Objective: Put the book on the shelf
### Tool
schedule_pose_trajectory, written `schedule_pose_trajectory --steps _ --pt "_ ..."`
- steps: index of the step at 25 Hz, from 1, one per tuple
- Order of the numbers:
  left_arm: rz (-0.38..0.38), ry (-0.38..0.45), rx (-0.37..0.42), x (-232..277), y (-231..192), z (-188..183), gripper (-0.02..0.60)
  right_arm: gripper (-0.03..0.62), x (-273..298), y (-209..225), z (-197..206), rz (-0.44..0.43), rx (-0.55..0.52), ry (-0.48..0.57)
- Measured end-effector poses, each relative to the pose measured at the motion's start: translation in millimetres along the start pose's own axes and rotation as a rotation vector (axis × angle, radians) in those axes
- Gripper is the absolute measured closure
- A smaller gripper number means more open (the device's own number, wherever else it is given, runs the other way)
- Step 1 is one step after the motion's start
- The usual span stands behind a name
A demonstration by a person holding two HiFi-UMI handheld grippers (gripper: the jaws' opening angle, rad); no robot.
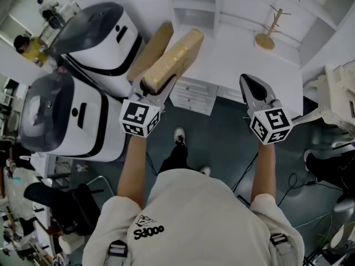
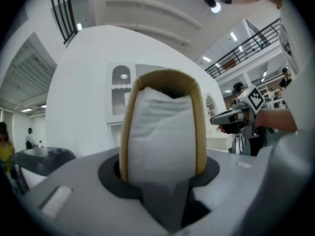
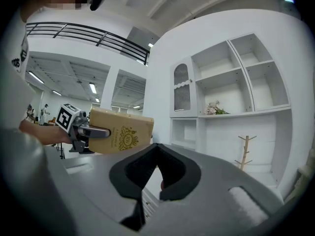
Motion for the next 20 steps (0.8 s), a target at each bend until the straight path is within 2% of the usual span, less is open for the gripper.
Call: schedule_pose_trajectory --steps 10,16,20 --pt "0.042 0.079 -0.044 122 -76 8 0.347 0.592 89 73 -26 0.067 -0.069 -0.006" --pt "0.084 0.086 -0.053 187 -129 11 0.347 0.592 143 116 -37 0.172 0.02 0.024" --pt "0.111 0.08 -0.063 219 -156 18 0.347 0.592 172 129 -39 0.195 0.012 0.023"
Point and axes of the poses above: the fingertips, and each gripper's own axes: x forward along the fingers, y to its right, z out of its underside, the point moved 8 cm from there along -x, backward along the fingers, and after that the axes turned 10 degrees about -z, right-handed, at the moved point
